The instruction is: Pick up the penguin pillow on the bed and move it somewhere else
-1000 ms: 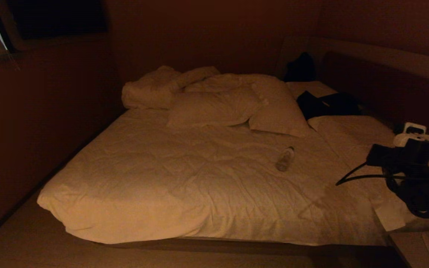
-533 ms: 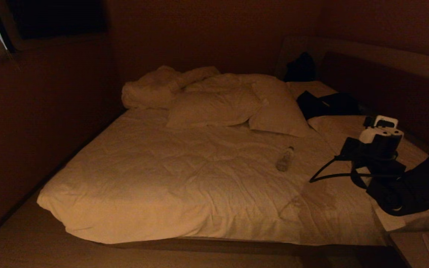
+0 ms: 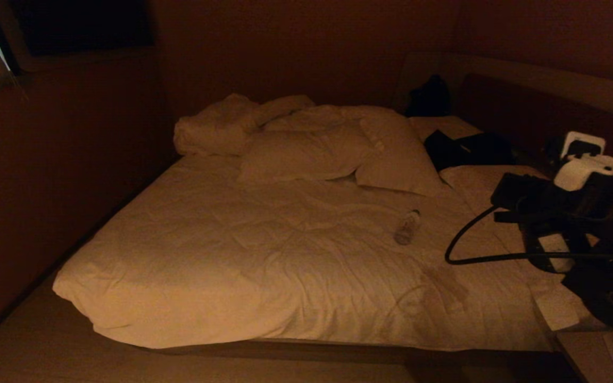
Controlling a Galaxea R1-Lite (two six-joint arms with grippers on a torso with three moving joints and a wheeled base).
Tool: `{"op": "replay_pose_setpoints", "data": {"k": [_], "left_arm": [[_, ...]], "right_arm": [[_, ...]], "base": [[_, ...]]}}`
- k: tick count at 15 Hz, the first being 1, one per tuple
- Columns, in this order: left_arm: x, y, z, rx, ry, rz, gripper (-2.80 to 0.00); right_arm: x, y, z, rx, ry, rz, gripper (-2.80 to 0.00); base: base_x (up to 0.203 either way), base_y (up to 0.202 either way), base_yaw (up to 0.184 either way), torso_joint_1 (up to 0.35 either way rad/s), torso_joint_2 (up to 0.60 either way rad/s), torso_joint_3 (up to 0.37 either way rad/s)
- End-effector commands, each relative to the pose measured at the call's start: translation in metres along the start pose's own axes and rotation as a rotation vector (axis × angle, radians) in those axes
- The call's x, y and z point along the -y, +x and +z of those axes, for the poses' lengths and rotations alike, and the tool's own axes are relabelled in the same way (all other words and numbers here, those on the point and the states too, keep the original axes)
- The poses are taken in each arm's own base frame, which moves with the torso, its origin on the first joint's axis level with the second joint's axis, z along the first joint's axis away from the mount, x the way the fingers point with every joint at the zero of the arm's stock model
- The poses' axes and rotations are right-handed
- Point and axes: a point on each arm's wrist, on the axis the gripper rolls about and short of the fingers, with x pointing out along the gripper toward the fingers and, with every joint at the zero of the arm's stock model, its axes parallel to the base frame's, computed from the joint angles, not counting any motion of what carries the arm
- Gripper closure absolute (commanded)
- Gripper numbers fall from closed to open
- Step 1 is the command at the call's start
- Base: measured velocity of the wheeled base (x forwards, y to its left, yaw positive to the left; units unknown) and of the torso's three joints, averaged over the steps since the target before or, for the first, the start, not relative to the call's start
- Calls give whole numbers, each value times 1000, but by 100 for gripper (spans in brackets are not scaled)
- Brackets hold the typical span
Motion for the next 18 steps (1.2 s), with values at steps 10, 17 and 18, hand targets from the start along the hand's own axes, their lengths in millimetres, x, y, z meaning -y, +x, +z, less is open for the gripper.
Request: {"op": "replay_pose_setpoints", "data": {"k": [10,17,18], "left_arm": [[0,0,0,1,0,1,0],[0,0,0,1,0,-1,0],[0,0,0,1,0,1,0]], "right_arm": [[101,-122,48,-58,-80,303,0],[196,-199,71,208,-160,139,0],[206,-206,69,216,-197,90,0]], "base": [[0,0,0,0,0,0],[0,0,0,0,0,0],[0,0,0,0,0,0]]}}
